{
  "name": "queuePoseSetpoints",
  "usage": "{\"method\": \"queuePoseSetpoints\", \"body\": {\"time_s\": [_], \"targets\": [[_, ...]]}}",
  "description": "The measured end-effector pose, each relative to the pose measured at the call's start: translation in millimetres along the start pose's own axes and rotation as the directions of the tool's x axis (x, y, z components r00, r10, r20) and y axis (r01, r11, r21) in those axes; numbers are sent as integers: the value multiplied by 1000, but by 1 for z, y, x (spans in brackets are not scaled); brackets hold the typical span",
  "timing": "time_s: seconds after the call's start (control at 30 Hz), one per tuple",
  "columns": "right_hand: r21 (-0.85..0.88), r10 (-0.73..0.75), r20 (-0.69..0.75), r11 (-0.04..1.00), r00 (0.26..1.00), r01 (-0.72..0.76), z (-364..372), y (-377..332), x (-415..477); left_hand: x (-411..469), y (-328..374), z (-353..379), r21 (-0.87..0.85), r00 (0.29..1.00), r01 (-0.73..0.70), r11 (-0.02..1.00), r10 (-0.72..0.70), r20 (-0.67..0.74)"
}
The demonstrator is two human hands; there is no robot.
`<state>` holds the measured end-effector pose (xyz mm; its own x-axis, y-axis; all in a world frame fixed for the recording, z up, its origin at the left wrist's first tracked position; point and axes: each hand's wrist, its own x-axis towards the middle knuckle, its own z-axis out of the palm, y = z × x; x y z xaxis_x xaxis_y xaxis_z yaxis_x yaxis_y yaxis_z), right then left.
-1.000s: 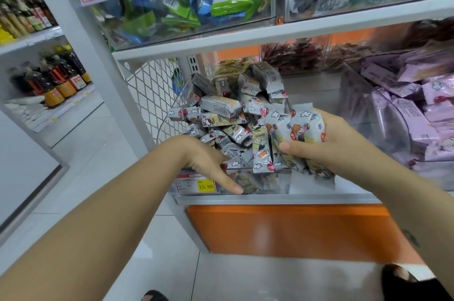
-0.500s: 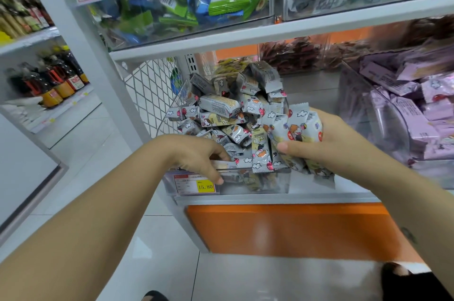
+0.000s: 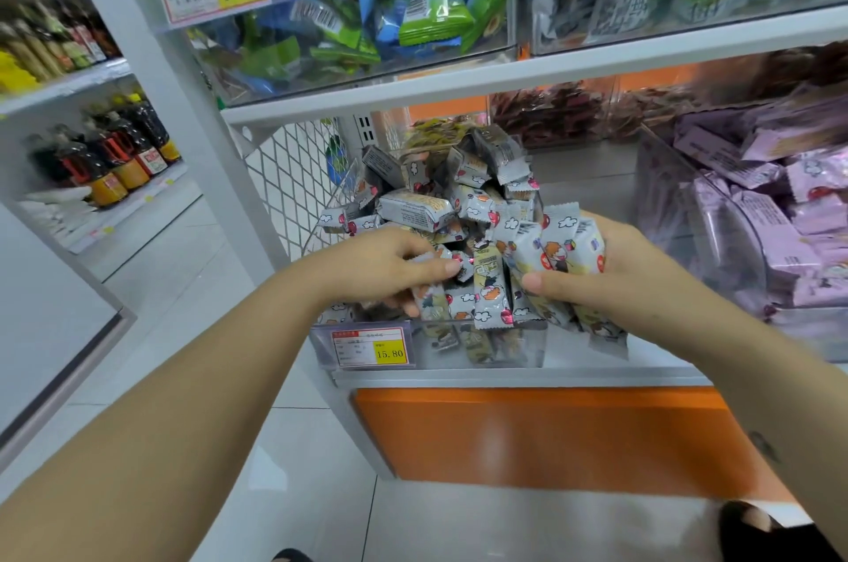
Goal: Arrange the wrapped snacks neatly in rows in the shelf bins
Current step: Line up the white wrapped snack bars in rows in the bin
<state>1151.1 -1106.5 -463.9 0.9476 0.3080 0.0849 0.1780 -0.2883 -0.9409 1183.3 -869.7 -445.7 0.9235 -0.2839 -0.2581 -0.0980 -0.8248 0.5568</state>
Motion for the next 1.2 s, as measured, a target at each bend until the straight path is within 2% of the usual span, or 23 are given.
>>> {"method": "queuePoseSetpoints", "body": {"time_s": [0.1,0.23,0.3,0.4,0.47,0.57,0.7,0.87,1.07,1.2], "targets": [[3,-1,6,1000,1000,1,-1,2,1,4,-3,4,3,998,-1,1000,1,65],[8,-9,10,1000,1000,9,-1,3,2,2,-8,2,-92,997,-15,996,22,71],[-1,-14,9,1000,1000,14,-1,3,2,0,-10,2,-86,998,-18,996,24,65],[-18,-17,5,1000,1000,17,-1,2,2,2,-10,8,124,1000,-26,992,26,-1],[-17,-19,3,1000,1000,19,-1,1,2,5,-11,14,246,999,-44,968,42,14],[-22,-24,6,999,1000,24,0,2,1,8,-11,19,300,997,-63,952,50,50],[-22,-20,-1,1000,1000,20,0,1,1,11,-7,20,347,997,-78,935,72,29],[-24,-14,-7,1000,1000,14,0,2,2,15,11,22,558,998,-63,827,58,27],[-18,-14,-12,1000,1000,14,0,2,1,14,4,20,456,995,-68,887,30,92],[-8,-8,-31,1000,999,7,0,1,0,3,-6,17,344,998,-53,937,35,58]]}}
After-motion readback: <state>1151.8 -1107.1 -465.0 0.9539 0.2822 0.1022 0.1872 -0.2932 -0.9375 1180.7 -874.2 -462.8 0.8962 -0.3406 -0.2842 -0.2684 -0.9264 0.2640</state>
